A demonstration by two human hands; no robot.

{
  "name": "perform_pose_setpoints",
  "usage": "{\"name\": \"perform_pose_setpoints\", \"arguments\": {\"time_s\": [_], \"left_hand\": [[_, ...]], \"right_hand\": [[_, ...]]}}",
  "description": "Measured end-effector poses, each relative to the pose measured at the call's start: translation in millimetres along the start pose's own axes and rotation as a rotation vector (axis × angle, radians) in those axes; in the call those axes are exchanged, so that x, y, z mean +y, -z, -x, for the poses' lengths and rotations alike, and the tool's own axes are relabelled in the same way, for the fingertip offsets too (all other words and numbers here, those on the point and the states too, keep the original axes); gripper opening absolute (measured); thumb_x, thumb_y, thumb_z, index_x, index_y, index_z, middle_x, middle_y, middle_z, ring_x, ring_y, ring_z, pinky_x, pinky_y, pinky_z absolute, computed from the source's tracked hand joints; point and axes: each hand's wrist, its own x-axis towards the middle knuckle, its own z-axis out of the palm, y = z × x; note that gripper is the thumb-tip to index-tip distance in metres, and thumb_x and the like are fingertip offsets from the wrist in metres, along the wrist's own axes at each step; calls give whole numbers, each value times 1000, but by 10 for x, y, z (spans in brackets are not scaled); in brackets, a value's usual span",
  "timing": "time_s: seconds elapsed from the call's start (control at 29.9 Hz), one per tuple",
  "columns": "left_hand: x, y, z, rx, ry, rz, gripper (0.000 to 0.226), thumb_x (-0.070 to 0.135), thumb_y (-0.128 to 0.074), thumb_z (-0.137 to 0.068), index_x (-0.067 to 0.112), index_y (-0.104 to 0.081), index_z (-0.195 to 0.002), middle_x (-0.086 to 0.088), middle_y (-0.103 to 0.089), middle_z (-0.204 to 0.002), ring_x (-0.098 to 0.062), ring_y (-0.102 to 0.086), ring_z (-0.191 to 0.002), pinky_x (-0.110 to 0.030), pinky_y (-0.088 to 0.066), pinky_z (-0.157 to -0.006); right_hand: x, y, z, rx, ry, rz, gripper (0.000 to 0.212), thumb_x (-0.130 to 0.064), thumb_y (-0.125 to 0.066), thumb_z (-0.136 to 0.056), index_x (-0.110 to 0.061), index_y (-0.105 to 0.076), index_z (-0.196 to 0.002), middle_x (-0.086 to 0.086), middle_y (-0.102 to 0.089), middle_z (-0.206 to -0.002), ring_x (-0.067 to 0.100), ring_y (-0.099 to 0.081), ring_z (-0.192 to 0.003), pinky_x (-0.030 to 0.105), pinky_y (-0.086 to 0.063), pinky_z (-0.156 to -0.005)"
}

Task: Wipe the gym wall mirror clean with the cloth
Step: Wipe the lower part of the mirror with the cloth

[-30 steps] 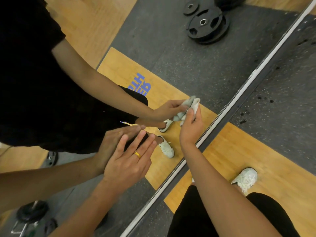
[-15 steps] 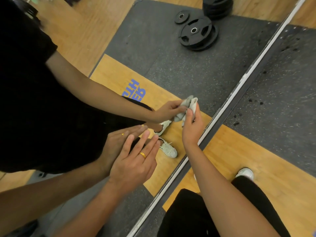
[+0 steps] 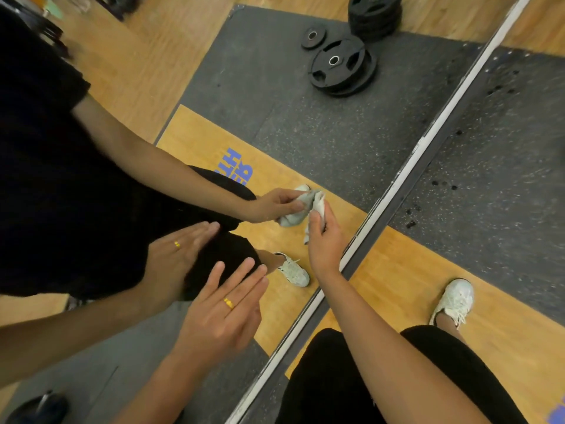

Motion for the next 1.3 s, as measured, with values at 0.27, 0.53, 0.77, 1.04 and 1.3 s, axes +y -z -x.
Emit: {"name": "perform_pose_setpoints", "arguments": {"time_s": [0.27,0.53,0.77,1.04,1.3], "left_hand": [[-61,-243,-1045,-46,-59,-27,37,16,-43,-106,1,-71,-127,-13,-64,-140,-30,-54,-137,-49,-25,-124],[-168,-423,-1036,-93,-152,-325,41,19,-52,-101,7,-64,-138,-10,-52,-153,-31,-43,-146,-50,-15,-127],[-129,-466,-1048,-86,-86,-483,49,24,-48,-102,5,-55,-147,-13,-45,-158,-34,-43,-146,-49,-16,-127],[-126,-486,-1062,-103,-86,-531,51,24,-48,-102,4,-53,-148,-13,-45,-158,-33,-35,-149,-48,-14,-127],[-121,-474,-1068,-97,-98,-509,52,23,-54,-98,6,-55,-147,-12,-46,-157,-35,-40,-147,-49,-16,-126]], "right_hand": [[-744,301,-558,169,160,-125,43,-23,-48,-110,-13,-49,-153,-6,-66,-136,2,-63,-118,23,-52,-94],[-527,276,-1134,147,276,59,44,-19,-56,-107,-16,-52,-150,-4,-71,-123,-4,-61,-103,13,-48,-88],[-643,244,-1156,155,25,-33,45,-25,-49,-109,-14,-50,-152,-9,-69,-129,2,-64,-109,31,-54,-97],[-502,157,-1035,172,168,-35,45,-22,-50,-109,-10,-50,-151,-12,-62,-139,2,-62,-119,34,-55,-98],[-308,125,-501,-18,26,-31,47,-23,-45,-112,-9,-41,-157,-4,-60,-143,-5,-57,-126,15,-46,-98]]}}
